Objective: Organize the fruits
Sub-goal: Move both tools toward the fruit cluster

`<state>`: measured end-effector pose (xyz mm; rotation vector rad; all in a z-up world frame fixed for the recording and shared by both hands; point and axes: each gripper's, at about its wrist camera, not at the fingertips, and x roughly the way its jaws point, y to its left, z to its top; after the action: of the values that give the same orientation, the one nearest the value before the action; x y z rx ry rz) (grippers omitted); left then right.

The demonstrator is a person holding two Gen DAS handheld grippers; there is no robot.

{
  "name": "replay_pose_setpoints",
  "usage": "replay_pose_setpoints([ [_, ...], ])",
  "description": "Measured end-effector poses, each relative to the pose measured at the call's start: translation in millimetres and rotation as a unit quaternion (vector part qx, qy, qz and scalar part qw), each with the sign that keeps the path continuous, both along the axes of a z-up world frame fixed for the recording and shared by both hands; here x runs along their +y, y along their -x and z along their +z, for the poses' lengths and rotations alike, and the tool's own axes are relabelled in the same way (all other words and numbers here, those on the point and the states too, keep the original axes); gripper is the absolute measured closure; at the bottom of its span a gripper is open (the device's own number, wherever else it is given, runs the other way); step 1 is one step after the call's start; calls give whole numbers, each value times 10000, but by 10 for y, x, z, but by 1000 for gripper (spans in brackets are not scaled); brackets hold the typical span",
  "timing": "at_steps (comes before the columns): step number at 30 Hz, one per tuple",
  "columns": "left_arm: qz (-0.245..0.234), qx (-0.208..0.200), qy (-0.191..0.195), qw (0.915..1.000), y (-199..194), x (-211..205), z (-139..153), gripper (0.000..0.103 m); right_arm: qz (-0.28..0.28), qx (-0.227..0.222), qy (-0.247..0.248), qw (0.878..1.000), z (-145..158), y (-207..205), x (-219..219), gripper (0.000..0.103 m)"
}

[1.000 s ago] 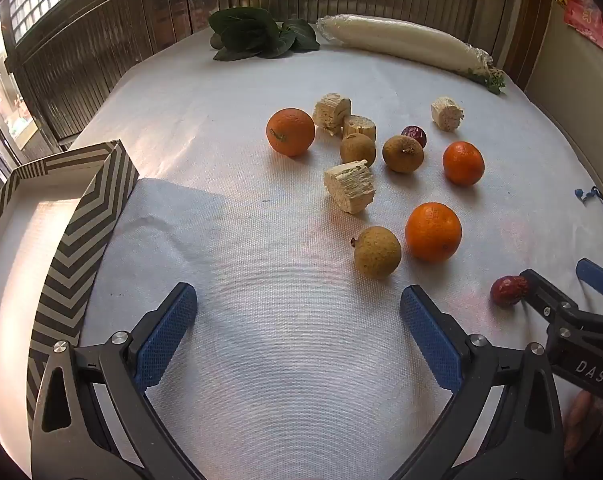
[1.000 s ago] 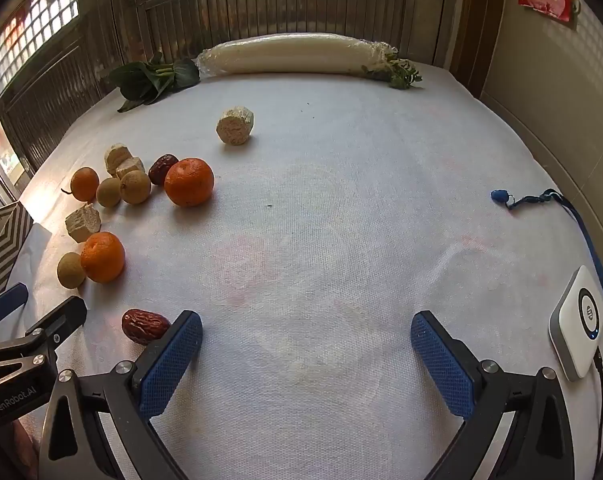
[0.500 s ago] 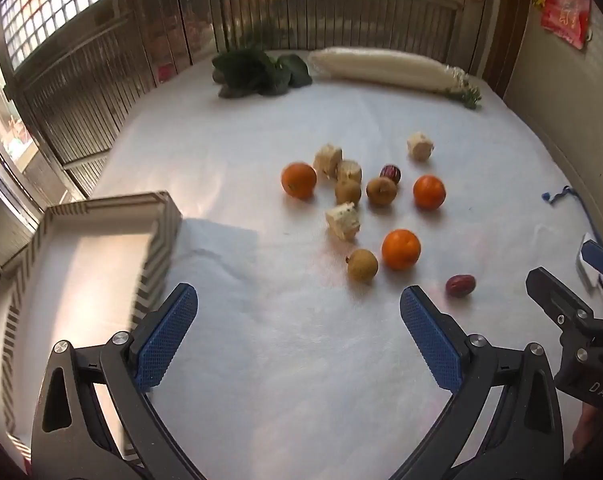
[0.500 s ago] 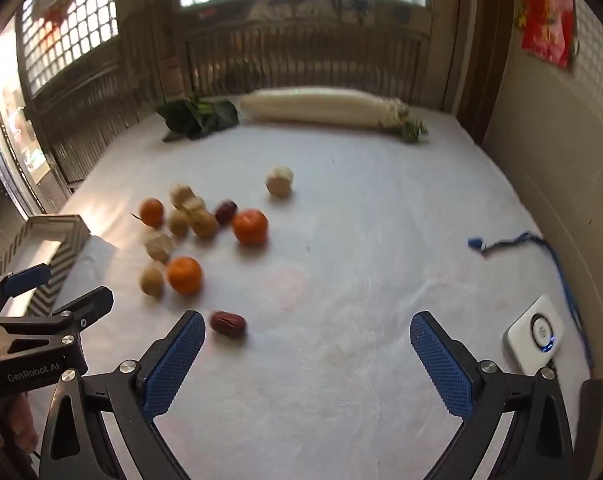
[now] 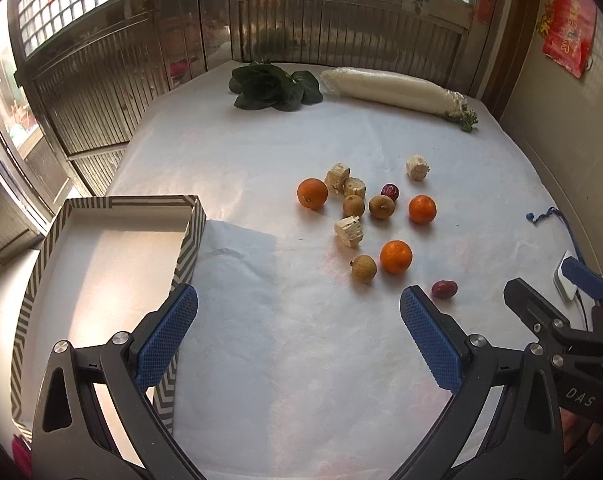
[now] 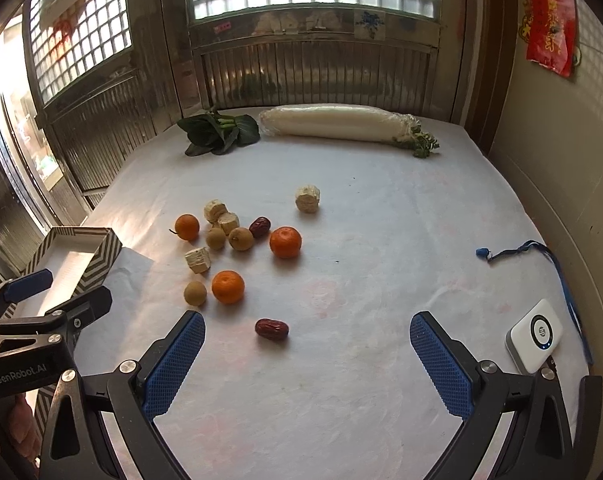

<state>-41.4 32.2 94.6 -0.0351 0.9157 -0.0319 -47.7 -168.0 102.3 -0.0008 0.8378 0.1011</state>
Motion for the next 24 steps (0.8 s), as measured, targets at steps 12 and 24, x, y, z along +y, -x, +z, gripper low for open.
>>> replay_pose_setpoints([
  [12,31,57,28,10000,23,-2,-17,1,86,151,-36,9998,-41,25,41,1],
  [24,49,92,40,9999,21,13,-34,1,145,249,-22,9996,-104,15,67,4],
])
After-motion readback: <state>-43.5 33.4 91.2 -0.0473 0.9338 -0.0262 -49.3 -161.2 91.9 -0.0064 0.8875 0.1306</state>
